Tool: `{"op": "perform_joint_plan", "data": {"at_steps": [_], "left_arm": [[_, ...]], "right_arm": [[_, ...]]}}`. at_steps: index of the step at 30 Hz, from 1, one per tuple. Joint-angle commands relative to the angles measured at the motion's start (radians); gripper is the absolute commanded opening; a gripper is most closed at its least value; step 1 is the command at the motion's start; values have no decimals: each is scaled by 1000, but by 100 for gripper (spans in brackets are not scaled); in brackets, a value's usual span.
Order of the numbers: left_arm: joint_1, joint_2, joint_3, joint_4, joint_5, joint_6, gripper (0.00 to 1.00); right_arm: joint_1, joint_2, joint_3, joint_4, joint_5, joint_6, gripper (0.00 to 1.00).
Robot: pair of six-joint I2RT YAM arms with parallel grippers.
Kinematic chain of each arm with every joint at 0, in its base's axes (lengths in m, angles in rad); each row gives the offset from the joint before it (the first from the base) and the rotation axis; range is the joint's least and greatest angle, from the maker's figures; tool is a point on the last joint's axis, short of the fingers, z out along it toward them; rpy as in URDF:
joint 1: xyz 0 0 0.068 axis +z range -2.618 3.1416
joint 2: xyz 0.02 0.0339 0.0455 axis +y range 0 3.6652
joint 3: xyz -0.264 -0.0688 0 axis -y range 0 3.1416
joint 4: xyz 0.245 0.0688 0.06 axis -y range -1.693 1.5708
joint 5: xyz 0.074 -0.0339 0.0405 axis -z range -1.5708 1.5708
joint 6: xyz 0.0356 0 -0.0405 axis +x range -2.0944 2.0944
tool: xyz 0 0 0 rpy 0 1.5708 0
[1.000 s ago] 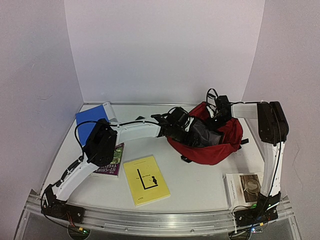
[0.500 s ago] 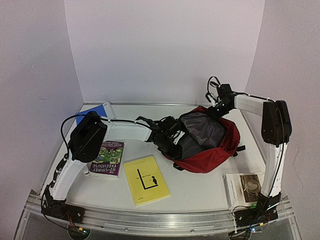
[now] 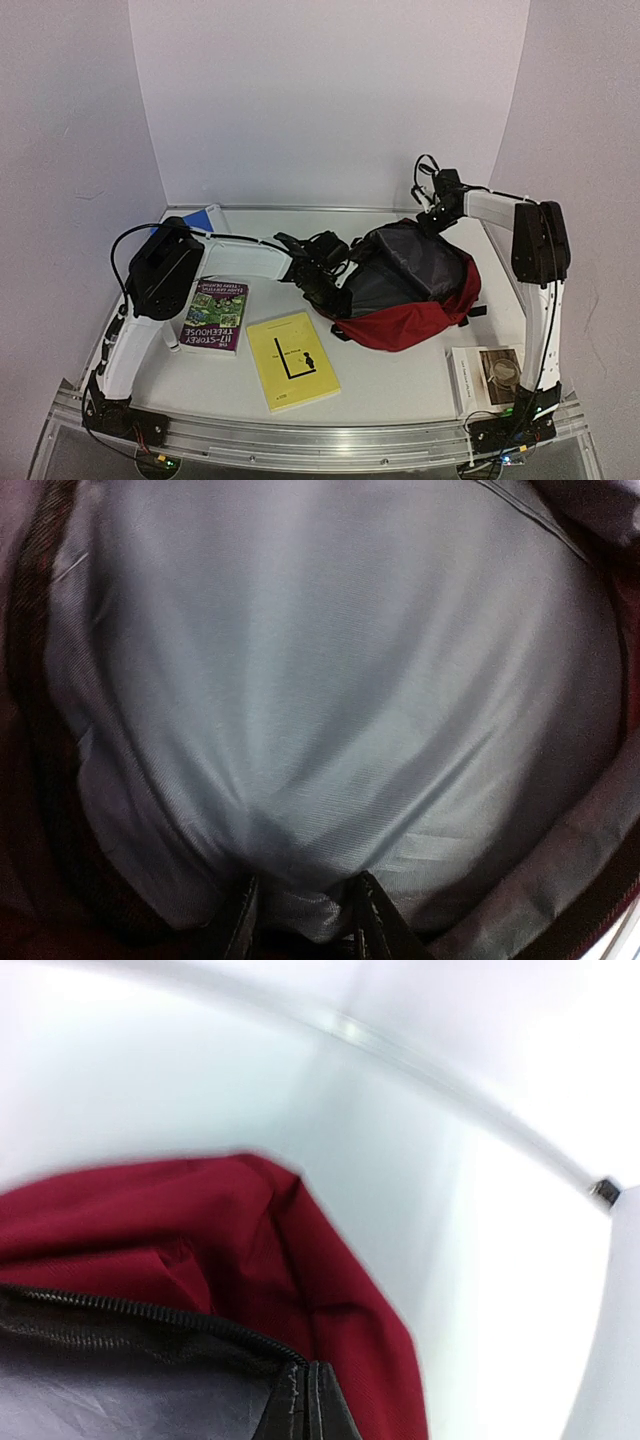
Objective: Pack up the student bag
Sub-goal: Unzip the student bag at the center of the board, then adjust the student bag at the center of the board.
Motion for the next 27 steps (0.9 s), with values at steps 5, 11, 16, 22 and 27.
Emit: {"op": "perform_joint_plan", "data": {"at_steps": [5,11,16,22,27], "left_arm": [[75,-51,-81,-164,-93,-12,35],[74,-134,-100,-80,-39,-87,67],[107,-293,-160,-7,-54,-164,82],[192,-457,-246,-5,-179,-233,91],[280,-613,-431,63,-248,-333,93]], "right_arm": [[-9,45,-70,164,217,-69,0],[4,-42,-71,104,52,26,45],[4,-153,-83,59,-51,86,70],[5,-290,-114,40,-156,149,91],[4,-385,-156,36,-255,198,98]]}}
